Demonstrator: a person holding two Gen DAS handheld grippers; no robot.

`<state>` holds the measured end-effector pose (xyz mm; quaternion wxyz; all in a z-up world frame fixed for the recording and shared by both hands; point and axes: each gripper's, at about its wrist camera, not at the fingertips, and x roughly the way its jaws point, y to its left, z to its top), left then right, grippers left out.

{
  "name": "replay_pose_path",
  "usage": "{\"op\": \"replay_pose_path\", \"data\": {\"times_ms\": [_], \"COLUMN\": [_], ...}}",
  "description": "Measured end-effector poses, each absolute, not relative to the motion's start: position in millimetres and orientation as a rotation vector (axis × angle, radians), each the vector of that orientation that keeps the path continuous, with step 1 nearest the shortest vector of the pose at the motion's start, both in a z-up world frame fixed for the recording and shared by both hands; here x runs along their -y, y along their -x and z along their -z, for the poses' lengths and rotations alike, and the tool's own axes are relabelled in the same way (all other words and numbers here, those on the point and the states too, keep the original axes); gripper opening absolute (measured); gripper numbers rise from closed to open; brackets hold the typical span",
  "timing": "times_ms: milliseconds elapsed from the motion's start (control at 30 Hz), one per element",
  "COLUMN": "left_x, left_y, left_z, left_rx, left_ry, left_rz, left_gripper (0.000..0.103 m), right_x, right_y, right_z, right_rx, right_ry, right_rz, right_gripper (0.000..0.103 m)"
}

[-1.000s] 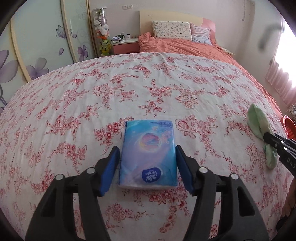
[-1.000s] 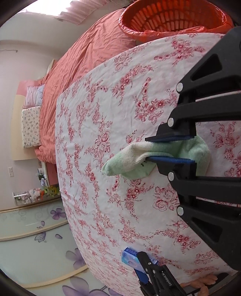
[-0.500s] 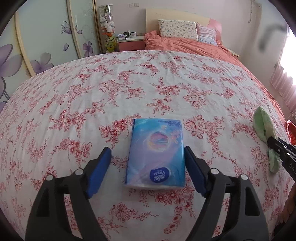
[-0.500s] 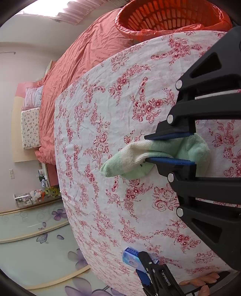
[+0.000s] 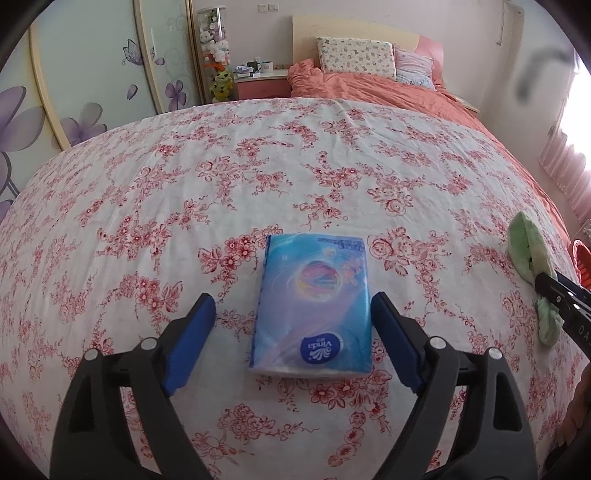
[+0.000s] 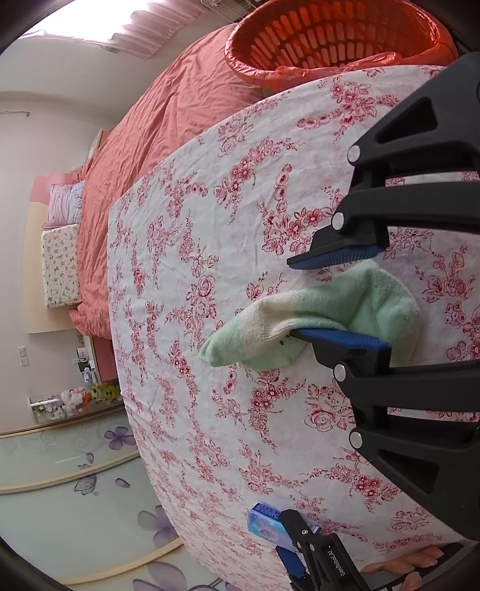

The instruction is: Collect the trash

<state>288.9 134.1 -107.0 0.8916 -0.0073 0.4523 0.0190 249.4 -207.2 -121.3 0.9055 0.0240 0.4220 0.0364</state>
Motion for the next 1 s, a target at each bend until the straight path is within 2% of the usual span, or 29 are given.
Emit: {"op": "replay_pose_path", "data": {"times_ms": [467, 500, 567, 733, 900, 933, 967, 1000], "left_x": [-132, -133, -136, -137, -131, -130, -130, -129], "left_y": [-290, -291, -293, -296, -295, -295, -295, -295], "left_z": [107, 107, 107, 107, 107, 107, 106, 105], "left_rx": [-0.941, -0.941, -0.941, -0.940, -0.935, -0.933, -0.930, -0.924], "left_ry": [-0.016, -0.027, -0.042, -0.061, -0.076, -0.076, -0.077, -0.079], "left_rz": [-0.002, 0.019, 0.051, 0.091, 0.111, 0.115, 0.117, 0.123], "left_gripper": [0.087, 0.087, 0.088, 0.087, 0.084, 0.082, 0.078, 0.068], "right_x": [204, 201, 198, 189, 190, 192, 192, 192], "right_y": [-247, -247, -249, -257, -252, -251, -250, -249], "right_z": [120, 119, 119, 118, 118, 118, 118, 118], "right_rx": [-0.877, -0.879, -0.879, -0.891, -0.894, -0.893, -0.893, -0.894], "right_ry": [-0.058, -0.049, -0.046, -0.012, -0.013, -0.019, -0.022, -0.019], "right_rz": [-0.176, -0.185, -0.181, -0.144, -0.122, -0.114, -0.112, -0.107], "right_gripper": [0.034, 0.035, 0.045, 0.044, 0.033, 0.028, 0.021, 0.018]}}
